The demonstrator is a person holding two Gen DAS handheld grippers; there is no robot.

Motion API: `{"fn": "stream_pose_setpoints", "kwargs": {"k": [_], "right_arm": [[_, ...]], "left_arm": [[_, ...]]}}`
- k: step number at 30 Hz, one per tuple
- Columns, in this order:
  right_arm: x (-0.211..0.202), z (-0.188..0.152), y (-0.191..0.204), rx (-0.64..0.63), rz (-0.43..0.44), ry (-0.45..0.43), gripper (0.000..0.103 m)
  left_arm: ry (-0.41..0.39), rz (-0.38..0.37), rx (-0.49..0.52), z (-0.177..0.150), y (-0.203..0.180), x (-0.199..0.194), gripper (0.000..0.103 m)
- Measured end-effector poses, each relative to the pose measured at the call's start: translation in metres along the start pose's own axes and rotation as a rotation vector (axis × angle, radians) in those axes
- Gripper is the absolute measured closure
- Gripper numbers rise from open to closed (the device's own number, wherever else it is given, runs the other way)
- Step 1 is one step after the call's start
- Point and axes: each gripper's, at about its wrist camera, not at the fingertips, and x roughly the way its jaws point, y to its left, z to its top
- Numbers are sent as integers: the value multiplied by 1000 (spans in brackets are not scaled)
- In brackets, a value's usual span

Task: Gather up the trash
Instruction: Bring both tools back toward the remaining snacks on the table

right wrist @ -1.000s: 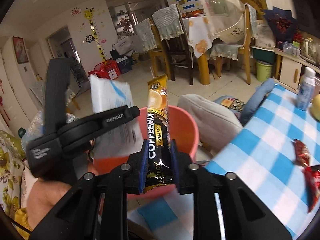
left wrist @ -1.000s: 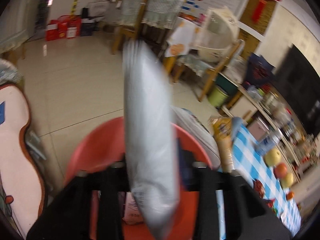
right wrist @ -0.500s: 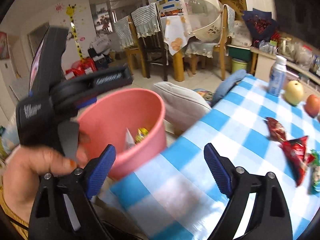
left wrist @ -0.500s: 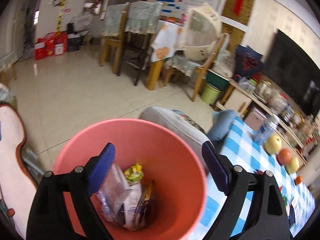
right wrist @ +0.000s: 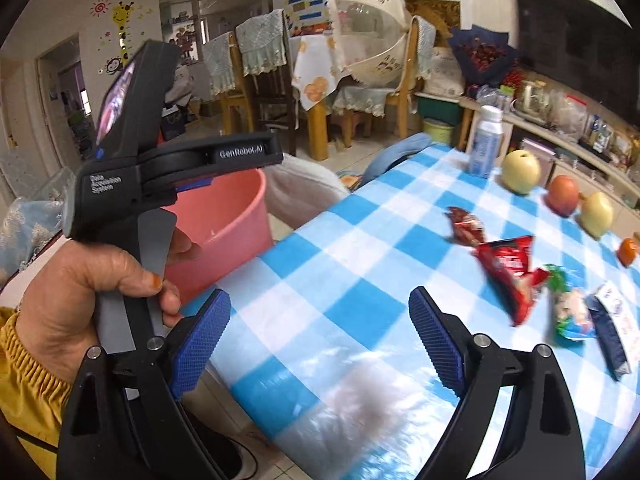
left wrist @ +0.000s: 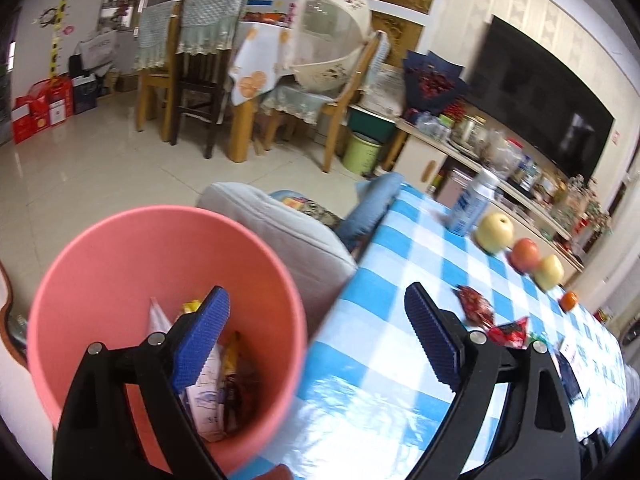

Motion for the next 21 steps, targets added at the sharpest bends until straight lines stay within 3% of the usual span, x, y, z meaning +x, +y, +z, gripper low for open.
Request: {"fn": "stream_pose_setpoints", "kwargs": {"k": [8,14,21], "right_arm": [[-31,-10,-24,29,-56,-79,10],[-41,-21,-34,6,-107,-99,9],[-55,-30,-45,-19,-146,-128,9]], "left_arm": [[13,-36,114,-14,-40,5,13],[63,-6,190,-23,-61,14,13],[84,-44,252,-32,-82,15,13]]}}
